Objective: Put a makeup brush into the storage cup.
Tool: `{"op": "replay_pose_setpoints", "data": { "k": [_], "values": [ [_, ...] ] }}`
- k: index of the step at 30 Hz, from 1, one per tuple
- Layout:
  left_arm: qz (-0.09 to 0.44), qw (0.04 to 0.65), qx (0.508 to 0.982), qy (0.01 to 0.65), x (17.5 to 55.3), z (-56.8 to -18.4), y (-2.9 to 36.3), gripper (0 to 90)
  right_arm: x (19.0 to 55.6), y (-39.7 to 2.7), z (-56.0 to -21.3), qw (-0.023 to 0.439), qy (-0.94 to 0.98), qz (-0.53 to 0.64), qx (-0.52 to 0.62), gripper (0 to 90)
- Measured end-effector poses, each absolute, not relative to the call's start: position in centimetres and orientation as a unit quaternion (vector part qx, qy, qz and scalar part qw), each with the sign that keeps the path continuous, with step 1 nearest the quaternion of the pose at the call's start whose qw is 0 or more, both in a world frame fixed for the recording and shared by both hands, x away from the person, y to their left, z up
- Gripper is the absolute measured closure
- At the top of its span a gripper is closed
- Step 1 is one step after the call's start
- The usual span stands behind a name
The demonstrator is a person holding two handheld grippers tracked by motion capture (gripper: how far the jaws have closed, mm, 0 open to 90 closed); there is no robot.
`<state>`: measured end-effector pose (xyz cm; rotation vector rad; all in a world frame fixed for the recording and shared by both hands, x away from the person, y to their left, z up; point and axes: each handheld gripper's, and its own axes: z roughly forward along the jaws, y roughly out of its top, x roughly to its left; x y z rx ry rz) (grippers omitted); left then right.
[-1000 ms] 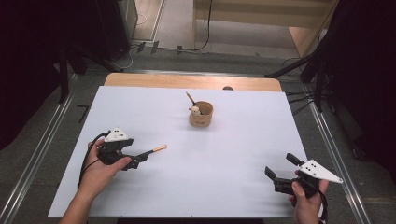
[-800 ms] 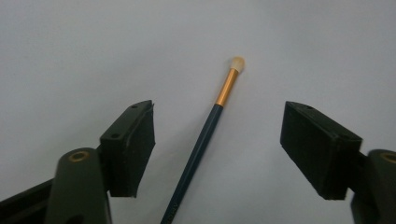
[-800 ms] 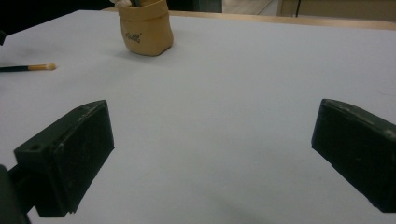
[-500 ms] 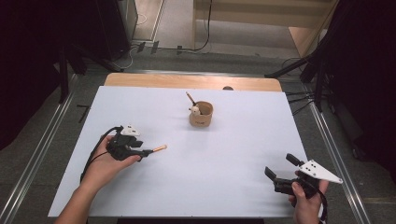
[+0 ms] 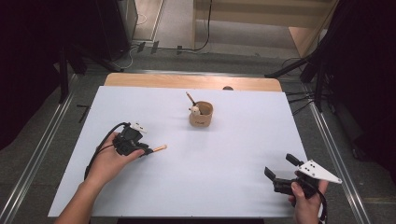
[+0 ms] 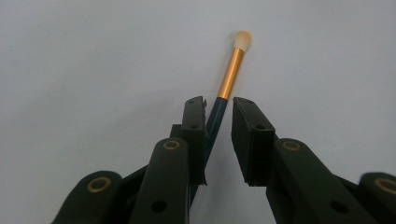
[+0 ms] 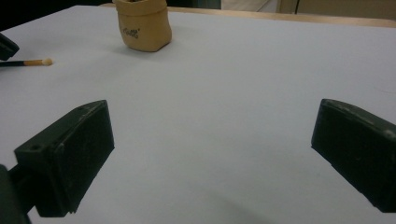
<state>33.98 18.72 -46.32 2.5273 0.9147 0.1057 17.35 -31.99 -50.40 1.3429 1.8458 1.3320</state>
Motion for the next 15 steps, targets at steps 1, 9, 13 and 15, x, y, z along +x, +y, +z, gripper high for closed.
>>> {"op": "replay_pose_setpoints", "data": {
  "k": [1, 9, 13, 15],
  "values": [
    [0.041, 0.217, 0.919, 0.327, 34.06, -46.27, 18.64, 75.7, 17.37, -31.99, -50.42, 0.247, 0.677, 0.489, 0.492, 0.0],
    [0.045, 0.19, 0.93, 0.31, 34.36, -46.35, 18.04, 73.9, 17.38, -31.85, -50.42, 0.248, 0.68, 0.486, 0.489, 0.0],
    [0.041, 0.184, 0.932, 0.309, 34.61, -46.46, 17.85, 74.7, 17.37, -31.85, -50.42, 0.248, 0.68, 0.486, 0.489, 0.0],
    [0.038, 0.181, 0.933, 0.308, 34.68, -46.57, 17.7, 74.3, 17.38, -31.85, -50.44, 0.247, 0.681, 0.485, 0.489, 0.0]
  ]
}}
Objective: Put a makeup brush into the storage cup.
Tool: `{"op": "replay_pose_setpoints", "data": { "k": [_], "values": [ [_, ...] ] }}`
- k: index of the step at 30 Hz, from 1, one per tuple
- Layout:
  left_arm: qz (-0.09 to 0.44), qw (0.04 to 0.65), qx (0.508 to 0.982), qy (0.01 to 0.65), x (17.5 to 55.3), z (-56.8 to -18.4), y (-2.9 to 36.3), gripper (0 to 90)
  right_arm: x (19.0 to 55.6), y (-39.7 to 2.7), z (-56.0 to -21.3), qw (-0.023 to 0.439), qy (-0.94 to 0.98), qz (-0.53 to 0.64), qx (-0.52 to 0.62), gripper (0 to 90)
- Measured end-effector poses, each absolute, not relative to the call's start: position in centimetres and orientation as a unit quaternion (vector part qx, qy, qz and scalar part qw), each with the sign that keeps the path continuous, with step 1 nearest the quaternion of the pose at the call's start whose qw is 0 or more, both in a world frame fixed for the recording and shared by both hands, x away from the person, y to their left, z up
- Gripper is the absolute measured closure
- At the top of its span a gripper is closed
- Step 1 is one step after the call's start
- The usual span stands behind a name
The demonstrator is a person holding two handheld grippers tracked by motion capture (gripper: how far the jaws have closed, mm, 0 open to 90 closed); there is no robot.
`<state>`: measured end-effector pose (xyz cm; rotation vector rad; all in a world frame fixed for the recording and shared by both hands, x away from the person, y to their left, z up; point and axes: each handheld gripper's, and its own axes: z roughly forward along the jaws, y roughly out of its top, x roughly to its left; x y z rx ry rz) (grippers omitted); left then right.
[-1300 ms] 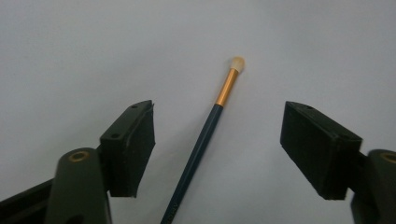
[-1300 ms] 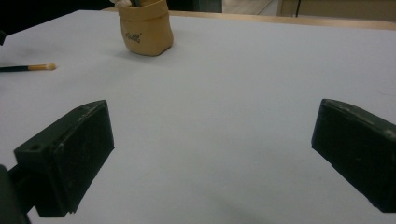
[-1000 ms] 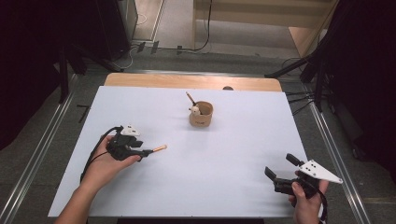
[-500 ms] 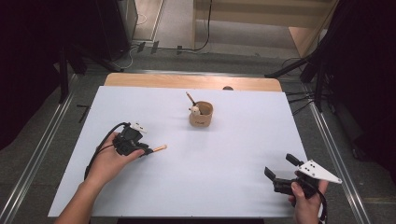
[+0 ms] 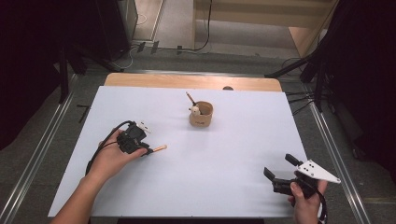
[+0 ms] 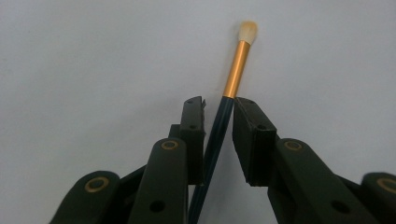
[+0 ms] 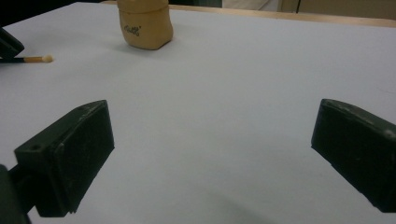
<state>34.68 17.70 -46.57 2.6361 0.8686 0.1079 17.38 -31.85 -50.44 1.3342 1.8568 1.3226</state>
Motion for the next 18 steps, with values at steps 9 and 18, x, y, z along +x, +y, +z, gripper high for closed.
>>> {"op": "replay_pose_setpoints", "data": {
  "k": [9, 18],
  "values": [
    [0.031, 0.162, 0.939, 0.301, 34.89, -47.01, 16.99, 76.9, 17.48, -31.83, -50.5, 0.247, 0.682, 0.485, 0.489, 0.0],
    [0.027, 0.162, 0.941, 0.296, 35.02, -47.11, 16.82, 83.0, 17.49, -31.87, -50.54, 0.245, 0.681, 0.485, 0.491, 0.0]
  ]
}}
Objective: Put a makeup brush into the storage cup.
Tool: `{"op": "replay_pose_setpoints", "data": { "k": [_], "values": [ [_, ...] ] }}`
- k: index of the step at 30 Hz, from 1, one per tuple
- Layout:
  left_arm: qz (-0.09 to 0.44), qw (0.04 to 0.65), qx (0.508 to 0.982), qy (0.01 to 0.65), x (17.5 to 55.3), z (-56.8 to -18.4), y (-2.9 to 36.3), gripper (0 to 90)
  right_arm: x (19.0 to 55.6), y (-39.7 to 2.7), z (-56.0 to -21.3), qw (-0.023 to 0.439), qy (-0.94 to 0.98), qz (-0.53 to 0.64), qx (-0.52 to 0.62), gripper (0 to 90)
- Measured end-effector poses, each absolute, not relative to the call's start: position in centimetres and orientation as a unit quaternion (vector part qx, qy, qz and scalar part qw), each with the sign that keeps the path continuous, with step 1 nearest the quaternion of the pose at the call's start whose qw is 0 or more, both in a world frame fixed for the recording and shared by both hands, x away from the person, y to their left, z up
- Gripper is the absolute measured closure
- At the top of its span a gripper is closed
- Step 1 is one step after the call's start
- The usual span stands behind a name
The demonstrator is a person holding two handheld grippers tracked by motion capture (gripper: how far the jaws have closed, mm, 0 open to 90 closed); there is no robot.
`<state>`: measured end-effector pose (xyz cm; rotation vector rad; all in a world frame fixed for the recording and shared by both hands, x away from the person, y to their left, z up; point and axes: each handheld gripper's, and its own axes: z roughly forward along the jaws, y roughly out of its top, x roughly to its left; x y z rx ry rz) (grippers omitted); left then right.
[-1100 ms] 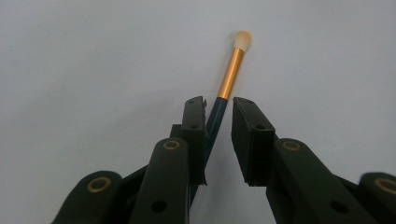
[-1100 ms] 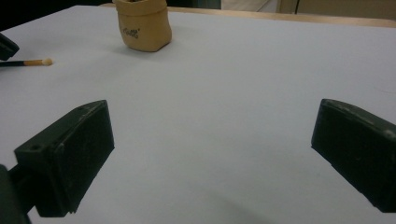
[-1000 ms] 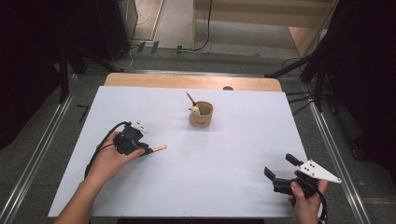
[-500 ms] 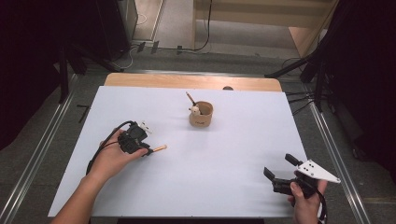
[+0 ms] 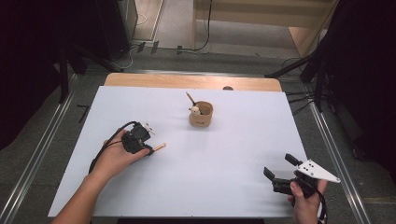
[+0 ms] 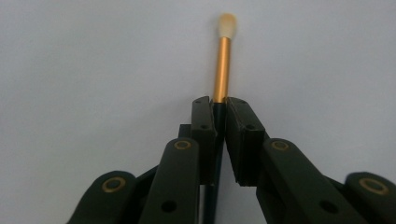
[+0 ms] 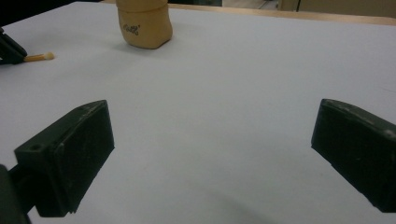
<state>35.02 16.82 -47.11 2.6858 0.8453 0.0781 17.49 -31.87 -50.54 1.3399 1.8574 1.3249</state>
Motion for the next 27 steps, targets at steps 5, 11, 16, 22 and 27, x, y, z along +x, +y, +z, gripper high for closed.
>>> {"op": "replay_pose_setpoints", "data": {
  "k": [5, 11, 16, 22, 27],
  "values": [
    [0.02, 0.16, 0.941, 0.298, 35.2, -47.2, 16.9, 83.6, 17.5, -31.8, -50.6, 0.245, 0.68, 0.485, 0.492, 0.0],
    [0.013, 0.166, 0.94, 0.298, 35.3, -47.2, 17.0, 84.9, 17.6, -31.8, -50.6, 0.245, 0.682, 0.484, 0.491, 0.0],
    [0.01, 0.17, 0.94, 0.297, 35.4, -47.2, 17.2, 85.1, 17.6, -31.8, -50.6, 0.246, 0.682, 0.484, 0.491, 0.0],
    [0.003, 0.197, 0.935, 0.296, 35.4, -46.7, 17.4, 85.1, 17.5, -31.9, -50.6, 0.248, 0.682, 0.483, 0.49, 0.0],
    [0.011, 0.216, 0.928, 0.302, 35.5, -46.1, 17.7, 85.1, 17.5, -31.9, -50.7, 0.248, 0.683, 0.483, 0.489, 0.0]
  ]
}}
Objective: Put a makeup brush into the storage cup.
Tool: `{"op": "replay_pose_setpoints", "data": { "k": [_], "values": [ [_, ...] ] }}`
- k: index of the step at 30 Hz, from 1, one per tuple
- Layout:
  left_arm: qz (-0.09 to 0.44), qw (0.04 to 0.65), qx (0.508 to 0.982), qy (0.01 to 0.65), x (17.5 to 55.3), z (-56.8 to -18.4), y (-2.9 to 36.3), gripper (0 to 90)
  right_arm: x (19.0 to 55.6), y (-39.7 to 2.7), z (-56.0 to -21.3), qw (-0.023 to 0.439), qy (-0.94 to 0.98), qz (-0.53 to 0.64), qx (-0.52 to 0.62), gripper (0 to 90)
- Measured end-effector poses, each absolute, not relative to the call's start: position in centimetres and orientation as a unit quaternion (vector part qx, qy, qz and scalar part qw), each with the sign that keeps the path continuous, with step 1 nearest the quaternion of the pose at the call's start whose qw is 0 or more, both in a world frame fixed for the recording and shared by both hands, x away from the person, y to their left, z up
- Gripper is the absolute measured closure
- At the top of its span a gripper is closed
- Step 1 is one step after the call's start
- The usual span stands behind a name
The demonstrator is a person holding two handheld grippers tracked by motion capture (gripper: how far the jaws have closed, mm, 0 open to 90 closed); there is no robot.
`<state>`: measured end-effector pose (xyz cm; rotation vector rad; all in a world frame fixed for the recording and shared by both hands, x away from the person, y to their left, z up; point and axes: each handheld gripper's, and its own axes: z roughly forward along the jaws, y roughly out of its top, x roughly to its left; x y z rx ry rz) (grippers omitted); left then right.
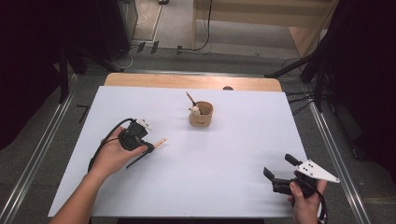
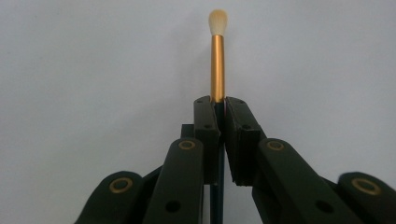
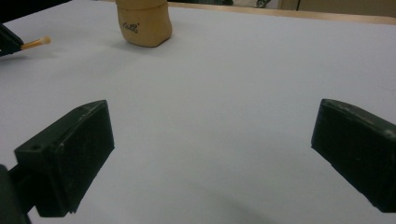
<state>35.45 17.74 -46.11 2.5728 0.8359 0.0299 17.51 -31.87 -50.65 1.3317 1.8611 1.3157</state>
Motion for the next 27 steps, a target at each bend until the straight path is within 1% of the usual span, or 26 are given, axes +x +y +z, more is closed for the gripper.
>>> {"op": "replay_pose_setpoints", "data": {
  "k": [13, 15, 19, 27],
  "values": [
    [0.039, 0.29, 0.904, 0.312, 35.3, -44.3, 18.7, 85.1, 17.5, -31.8, -50.6, 0.249, 0.684, 0.483, 0.486, 0.0],
    [0.038, 0.308, 0.896, 0.318, 35.4, -44.1, 18.9, 85.1, 17.5, -31.8, -50.6, 0.25, 0.685, 0.482, 0.486, 0.0],
    [0.053, 0.344, 0.877, 0.33, 35.4, -43.5, 19.1, 85.1, 17.4, -31.8, -50.6, 0.251, 0.685, 0.482, 0.486, 0.0],
    [0.07, 0.401, 0.85, 0.335, 35.4, -42.6, 19.4, 85.1, 17.4, -31.8, -50.6, 0.25, 0.684, 0.482, 0.486, 0.0]
  ]
}}
